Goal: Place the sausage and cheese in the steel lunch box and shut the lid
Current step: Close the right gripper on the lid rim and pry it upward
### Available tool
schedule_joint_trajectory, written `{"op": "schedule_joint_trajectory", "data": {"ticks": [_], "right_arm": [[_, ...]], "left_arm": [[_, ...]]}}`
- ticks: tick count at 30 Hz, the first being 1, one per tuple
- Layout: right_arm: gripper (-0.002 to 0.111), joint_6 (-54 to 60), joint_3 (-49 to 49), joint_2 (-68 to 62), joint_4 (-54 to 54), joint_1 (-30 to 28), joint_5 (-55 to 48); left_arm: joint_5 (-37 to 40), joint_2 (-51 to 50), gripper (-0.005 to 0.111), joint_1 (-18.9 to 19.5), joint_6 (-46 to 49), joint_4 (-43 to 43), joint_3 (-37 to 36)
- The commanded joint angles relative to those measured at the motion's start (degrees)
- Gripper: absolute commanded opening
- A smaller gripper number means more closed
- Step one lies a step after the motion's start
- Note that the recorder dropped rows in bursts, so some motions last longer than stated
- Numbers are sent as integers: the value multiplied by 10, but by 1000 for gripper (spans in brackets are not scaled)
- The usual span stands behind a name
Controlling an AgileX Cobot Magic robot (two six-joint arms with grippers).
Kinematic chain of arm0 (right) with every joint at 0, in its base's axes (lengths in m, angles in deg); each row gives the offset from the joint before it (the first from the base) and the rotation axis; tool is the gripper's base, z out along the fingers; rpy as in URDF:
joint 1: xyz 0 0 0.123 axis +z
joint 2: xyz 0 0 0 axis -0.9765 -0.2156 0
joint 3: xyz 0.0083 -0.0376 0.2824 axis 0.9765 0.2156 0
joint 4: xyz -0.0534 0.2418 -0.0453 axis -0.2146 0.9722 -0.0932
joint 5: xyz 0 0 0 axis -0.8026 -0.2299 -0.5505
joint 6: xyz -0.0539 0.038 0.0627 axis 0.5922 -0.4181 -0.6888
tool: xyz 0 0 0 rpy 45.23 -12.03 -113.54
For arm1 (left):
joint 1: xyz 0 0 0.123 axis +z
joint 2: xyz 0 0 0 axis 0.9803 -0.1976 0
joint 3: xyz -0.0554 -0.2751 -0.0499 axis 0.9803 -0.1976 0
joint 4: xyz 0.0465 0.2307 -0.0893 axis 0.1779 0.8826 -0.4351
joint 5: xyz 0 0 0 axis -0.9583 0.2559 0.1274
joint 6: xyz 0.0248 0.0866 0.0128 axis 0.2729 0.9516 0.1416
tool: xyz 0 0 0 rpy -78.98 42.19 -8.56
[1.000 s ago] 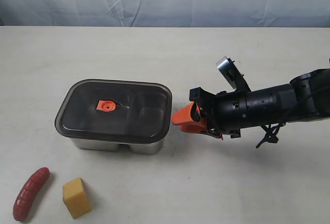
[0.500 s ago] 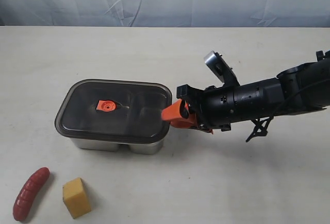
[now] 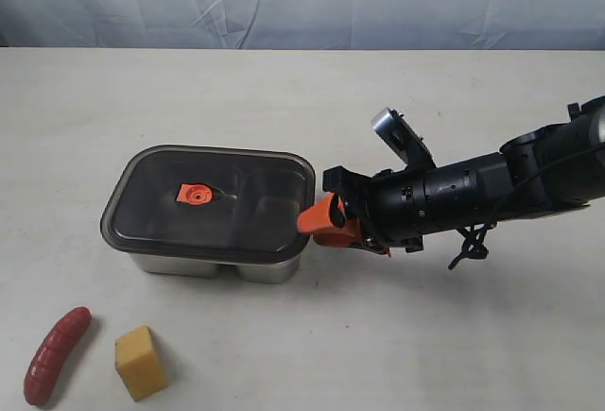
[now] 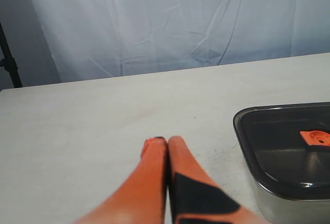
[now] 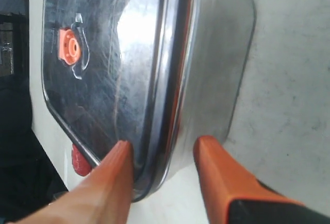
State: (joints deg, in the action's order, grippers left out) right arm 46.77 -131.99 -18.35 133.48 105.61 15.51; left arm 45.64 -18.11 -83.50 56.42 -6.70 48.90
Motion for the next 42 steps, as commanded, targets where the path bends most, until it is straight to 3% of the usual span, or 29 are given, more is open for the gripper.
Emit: {"op": "schedule_joint_trajectory", "data": {"ticks": [1, 4, 12, 42], "right_arm": [[40, -1, -3, -1, 0, 0, -18], [34, -1, -3, -1, 0, 0, -24], [0, -3, -3, -1, 0, 0, -33], [-1, -5, -3, 11, 0, -1, -45]], "left_arm": [[-4, 2, 0, -4, 0, 2, -2], [-4, 2, 0, -4, 0, 2, -2], [-4, 2, 0, -4, 0, 2, -2], [-4, 2, 0, -4, 0, 2, -2]]}}
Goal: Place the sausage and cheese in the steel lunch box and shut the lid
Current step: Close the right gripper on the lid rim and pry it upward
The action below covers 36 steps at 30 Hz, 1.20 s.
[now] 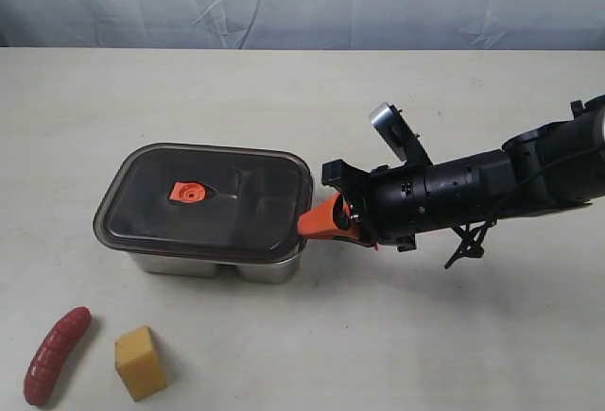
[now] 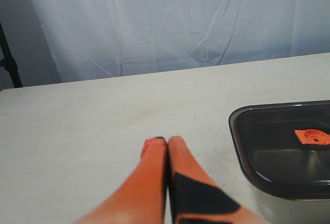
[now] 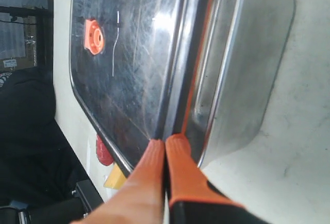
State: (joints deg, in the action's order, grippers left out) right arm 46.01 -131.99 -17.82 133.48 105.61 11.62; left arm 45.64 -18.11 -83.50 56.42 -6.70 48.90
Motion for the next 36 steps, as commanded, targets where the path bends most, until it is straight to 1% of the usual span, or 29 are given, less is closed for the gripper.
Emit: {"op": "schedule_joint_trajectory", "data": {"ticks": [1, 16, 24, 36], "right_arm": [[-1, 3, -3, 6, 0, -1, -6], [-1, 3, -3, 1, 0, 0, -14], [-1, 3, -3, 1, 0, 27, -12], [-1, 3, -3, 1, 0, 27, -18]], "left_arm": [[-4, 2, 0, -4, 0, 2, -2], [-4, 2, 0, -4, 0, 2, -2], [-4, 2, 0, -4, 0, 2, -2], [-4, 2, 0, -4, 0, 2, -2]]}}
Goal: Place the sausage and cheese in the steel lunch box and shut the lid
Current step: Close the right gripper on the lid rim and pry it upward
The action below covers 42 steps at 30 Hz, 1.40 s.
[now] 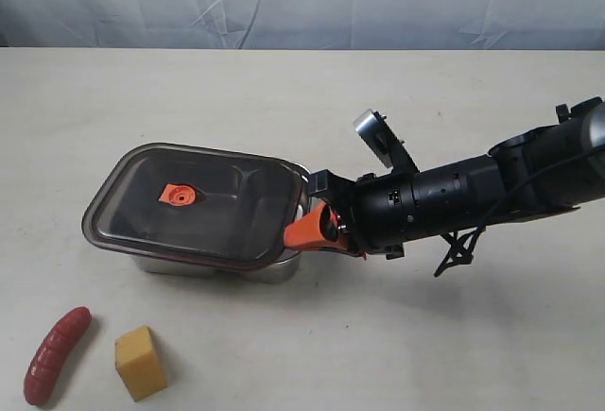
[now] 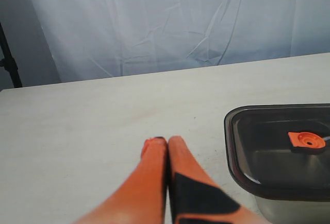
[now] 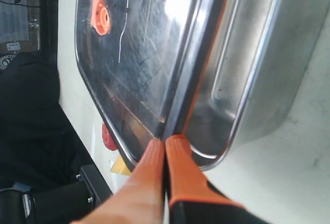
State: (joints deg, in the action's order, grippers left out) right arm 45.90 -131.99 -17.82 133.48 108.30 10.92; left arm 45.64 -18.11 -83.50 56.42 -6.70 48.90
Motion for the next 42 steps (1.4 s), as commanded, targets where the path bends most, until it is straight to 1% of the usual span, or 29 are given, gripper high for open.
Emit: {"op": "schedule_joint_trajectory", "data": {"ticks": [1, 4, 5, 6, 10, 11, 19, 25, 42], "right_arm": [[-1, 4, -3, 1, 0, 0, -11], [0, 4, -3, 1, 0, 0, -11], [3, 4, -3, 1, 0, 0, -11], [7, 4, -3, 1, 0, 0, -11], [35, 4, -3, 1, 0, 0, -9], [38, 4, -3, 1, 0, 0, -7], [36, -2, -3, 1, 0, 0, 8], [36, -4, -3, 1, 0, 0, 45], [36, -19, -10, 1, 0, 7, 51]], "left_arm": [[-4, 2, 0, -4, 0, 2, -2], [-4, 2, 0, -4, 0, 2, -2], [-4, 2, 0, -4, 0, 2, -2], [-4, 2, 0, -4, 0, 2, -2], [-4, 2, 0, -4, 0, 2, -2], [-4, 2, 0, -4, 0, 2, -2], [-4, 2, 0, -4, 0, 2, -2], [-4, 2, 0, -4, 0, 2, -2], [-4, 2, 0, -4, 0, 2, -2]]}}
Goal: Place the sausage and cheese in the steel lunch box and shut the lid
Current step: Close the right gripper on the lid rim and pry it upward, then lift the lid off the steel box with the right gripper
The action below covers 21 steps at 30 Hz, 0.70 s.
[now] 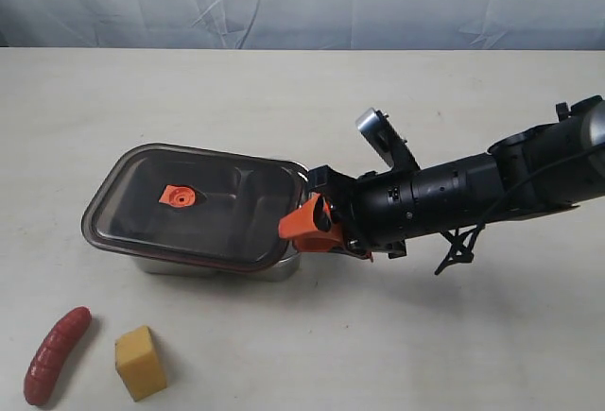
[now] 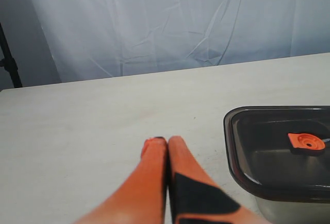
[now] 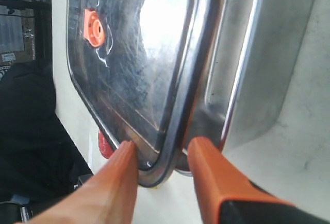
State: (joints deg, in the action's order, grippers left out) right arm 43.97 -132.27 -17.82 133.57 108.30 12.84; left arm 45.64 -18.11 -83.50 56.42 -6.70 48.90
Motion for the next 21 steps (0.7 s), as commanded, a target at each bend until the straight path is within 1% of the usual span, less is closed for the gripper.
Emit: {"op": "schedule_joint_trajectory", "data": {"ticks": [1, 7, 21], "right_arm": [[36, -4, -13, 1, -1, 12, 35], [36, -27, -40, 1, -1, 39, 72], [36, -34, -40, 1, -1, 40, 99]], "left_arm": [[-4, 2, 0, -4, 0, 2, -2], [-4, 2, 0, -4, 0, 2, -2], [-4, 2, 0, -4, 0, 2, -2]]}}
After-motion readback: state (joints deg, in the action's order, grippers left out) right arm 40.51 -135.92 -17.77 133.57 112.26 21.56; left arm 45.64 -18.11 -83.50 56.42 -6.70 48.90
